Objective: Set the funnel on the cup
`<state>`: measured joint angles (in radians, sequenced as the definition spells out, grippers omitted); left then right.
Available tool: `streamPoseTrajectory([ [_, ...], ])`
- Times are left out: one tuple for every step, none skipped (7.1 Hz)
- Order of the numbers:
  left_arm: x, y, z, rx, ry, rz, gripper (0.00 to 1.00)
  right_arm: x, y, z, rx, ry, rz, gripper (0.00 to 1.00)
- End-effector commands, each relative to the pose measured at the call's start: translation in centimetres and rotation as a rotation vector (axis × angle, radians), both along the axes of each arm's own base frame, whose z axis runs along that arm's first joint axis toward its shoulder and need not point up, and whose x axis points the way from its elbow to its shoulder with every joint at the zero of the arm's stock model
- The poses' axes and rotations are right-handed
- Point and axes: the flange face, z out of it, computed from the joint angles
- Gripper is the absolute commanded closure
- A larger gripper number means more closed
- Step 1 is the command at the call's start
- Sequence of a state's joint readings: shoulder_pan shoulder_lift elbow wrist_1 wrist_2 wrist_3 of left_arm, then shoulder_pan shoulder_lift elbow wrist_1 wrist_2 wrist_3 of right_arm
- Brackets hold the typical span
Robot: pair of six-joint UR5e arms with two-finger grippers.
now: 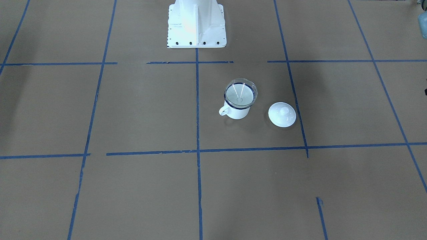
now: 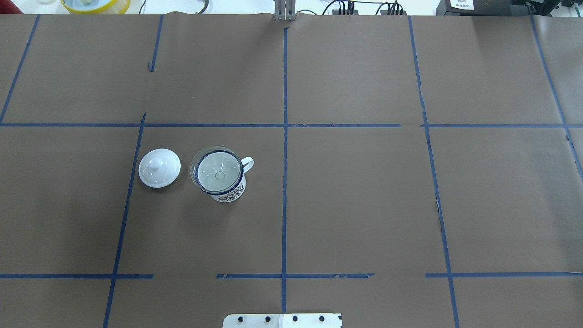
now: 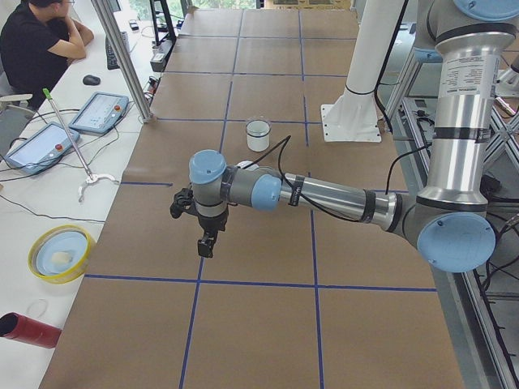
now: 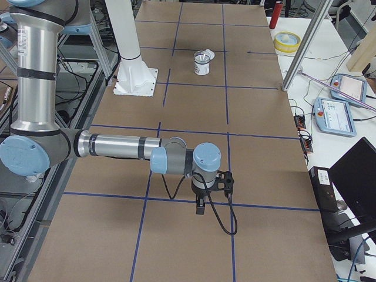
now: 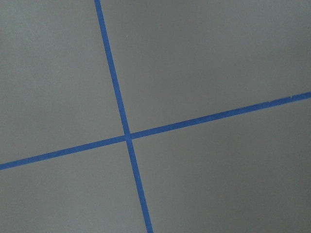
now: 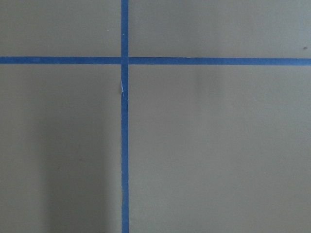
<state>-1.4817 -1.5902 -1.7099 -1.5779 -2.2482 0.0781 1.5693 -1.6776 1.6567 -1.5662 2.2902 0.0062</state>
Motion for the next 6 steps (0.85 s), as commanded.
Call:
streamPoseTrajectory([
  [-4.9, 1.4, 2.6, -0.103, -0.003, -0.059, 0.0, 0.0, 0.0, 0.0, 0.001, 0.0, 0.0, 0.0],
  [-5.7, 1.7, 2.8, -0.116, 0.003, -0.076, 0.0, 0.0, -0.1, 0.0, 0.001, 0.0, 0.0, 0.0],
  [-5.5, 1.8, 2.9, -0.124, 0.037, -0.074, 0.0, 0.0, -0.1, 0.0, 0.001, 0.0, 0.0, 0.0],
  [-5.4, 1.9, 3.4, -0.138, 0.048, -0.074, 0.0, 0.0, -0.1, 0.0, 0.001, 0.0, 0.0, 0.0],
  [-5.3, 2.7, 4.4, -0.159, 0.048, -0.073, 0.0, 0.0, 0.0, 0.0, -0.001, 0.0, 0.0, 0.0],
  [-5.3, 3.6, 5.3, -0.184, 0.048, -0.074, 0.0, 0.0, 0.0, 0.0, 0.001, 0.0, 0.0, 0.0],
])
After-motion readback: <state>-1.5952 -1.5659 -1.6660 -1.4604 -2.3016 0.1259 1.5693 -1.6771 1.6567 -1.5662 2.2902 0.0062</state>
